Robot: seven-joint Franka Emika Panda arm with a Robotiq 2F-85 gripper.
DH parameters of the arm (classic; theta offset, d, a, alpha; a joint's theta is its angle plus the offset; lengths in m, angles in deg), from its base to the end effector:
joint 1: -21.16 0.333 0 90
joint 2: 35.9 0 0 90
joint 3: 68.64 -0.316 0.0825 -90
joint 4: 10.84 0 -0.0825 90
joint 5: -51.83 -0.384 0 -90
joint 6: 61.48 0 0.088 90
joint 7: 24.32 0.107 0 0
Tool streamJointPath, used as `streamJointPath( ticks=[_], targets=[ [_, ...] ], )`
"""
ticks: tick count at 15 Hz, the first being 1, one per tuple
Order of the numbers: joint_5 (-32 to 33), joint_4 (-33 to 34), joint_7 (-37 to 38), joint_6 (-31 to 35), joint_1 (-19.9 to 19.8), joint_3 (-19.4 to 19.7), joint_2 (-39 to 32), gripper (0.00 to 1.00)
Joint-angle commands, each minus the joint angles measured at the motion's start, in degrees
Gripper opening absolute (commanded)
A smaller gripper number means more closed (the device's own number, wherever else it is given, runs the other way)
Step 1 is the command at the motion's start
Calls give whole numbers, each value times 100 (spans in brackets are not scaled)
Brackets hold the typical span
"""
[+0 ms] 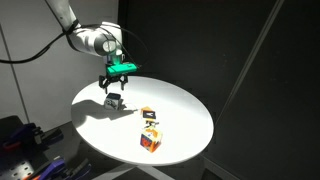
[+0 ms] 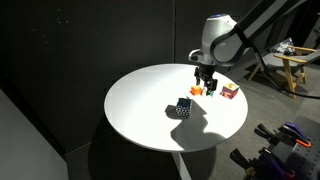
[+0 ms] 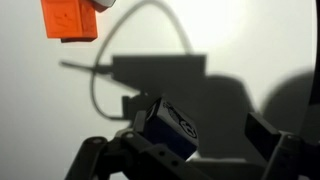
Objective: Move the white and blue block to the left
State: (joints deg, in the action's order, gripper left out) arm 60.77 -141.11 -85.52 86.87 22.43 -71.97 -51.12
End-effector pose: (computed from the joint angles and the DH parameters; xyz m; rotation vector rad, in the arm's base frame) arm 0.5392 0.0466 0.2443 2.4539 1.8209 0.0181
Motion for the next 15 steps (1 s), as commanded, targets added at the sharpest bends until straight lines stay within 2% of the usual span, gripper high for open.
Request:
streamJointPath(
  ticks=[1, 6, 11, 15],
  targets=[
    [67, -273, 1043, -244, 30, 66, 420, 100],
    [-18, -465, 1962, -562, -21, 29, 779, 100],
    [-380, -603, 2581, -1005, -60, 18, 1191, 100],
    [-691, -769, 3008, -1022, -48, 51, 1525, 100]
  ],
)
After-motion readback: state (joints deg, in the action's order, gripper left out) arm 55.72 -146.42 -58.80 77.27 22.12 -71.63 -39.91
